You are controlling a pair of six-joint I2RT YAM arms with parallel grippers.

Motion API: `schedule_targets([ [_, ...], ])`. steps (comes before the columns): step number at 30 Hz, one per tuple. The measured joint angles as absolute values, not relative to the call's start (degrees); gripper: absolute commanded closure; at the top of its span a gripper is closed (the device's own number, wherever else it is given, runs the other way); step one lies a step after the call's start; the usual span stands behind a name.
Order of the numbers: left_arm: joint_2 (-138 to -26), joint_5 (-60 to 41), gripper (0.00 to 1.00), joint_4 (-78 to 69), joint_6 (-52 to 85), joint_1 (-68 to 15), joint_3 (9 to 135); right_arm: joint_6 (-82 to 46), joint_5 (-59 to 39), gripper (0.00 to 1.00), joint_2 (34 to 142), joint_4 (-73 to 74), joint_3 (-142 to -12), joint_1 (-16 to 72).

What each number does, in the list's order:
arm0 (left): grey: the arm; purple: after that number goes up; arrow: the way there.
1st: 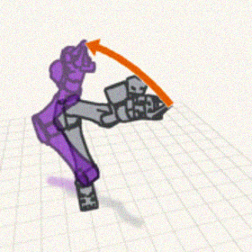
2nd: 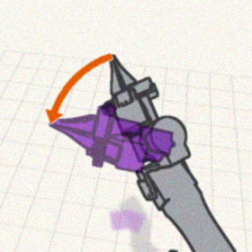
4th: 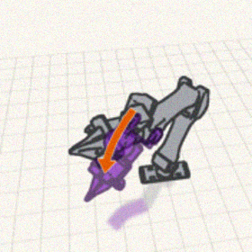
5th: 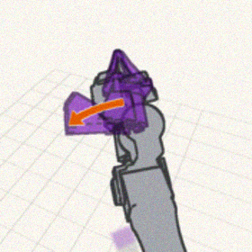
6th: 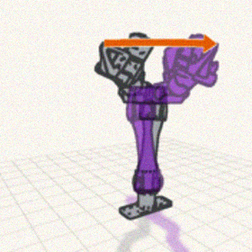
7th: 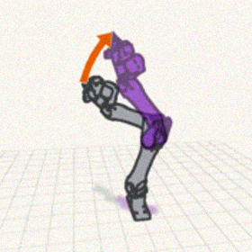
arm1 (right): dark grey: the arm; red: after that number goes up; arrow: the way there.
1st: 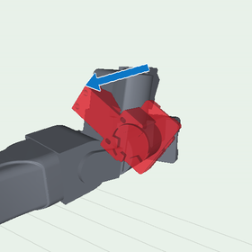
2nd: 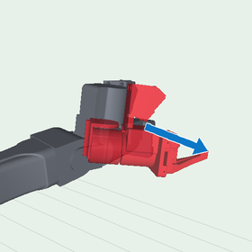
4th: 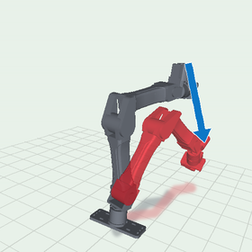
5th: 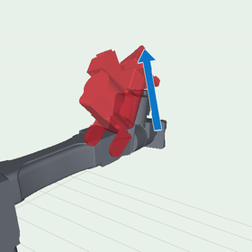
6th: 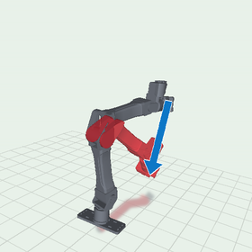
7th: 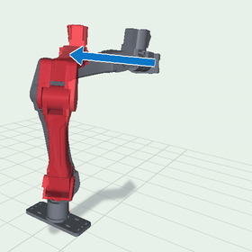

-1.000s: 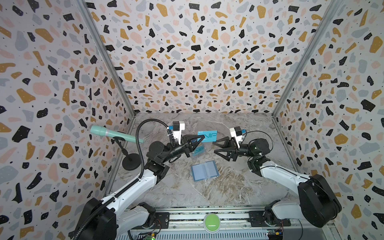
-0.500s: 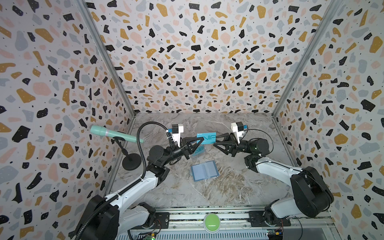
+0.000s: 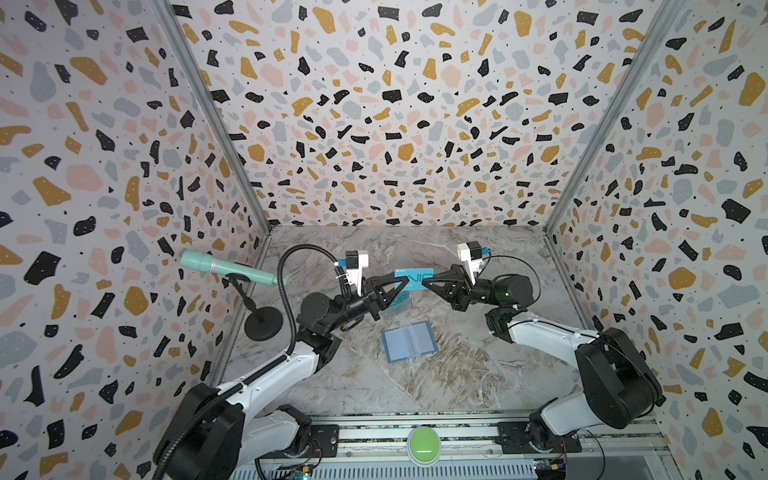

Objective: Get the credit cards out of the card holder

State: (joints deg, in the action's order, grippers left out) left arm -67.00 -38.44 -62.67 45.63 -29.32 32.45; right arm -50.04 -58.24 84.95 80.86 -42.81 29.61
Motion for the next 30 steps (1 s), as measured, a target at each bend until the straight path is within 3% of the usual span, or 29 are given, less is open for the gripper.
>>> schedule_targets([
  [1,-67.0,-38.5,0.78,-62.4,45.3,-29.3,32.5,-49.9,-58.3,1.0,84.9,80.4,-42.9,29.6],
  [4,-67.0,-38.8,0.67,-57.3,42.5,-29.3,33.7,-48.0,-59.2,1.0,83.9,76.3,-43.0,29.2],
  [12,-66.0,-40.9,0.55,-21.4,20.5,-29.3,51.0,-31.2,-63.7,1.0,72.9,48.4,-44.2,25.7],
  [21,-68.5,-44.4,0.54,14.5,-4.5,-29.3,66.2,-3.4,-66.5,1.0,66.8,8.3,-50.6,25.3],
  [30,-74.8,-49.2,0.56,41.4,-24.9,-29.3,74.1,7.0,-68.3,1.0,69.0,-7.4,-53.9,25.3],
])
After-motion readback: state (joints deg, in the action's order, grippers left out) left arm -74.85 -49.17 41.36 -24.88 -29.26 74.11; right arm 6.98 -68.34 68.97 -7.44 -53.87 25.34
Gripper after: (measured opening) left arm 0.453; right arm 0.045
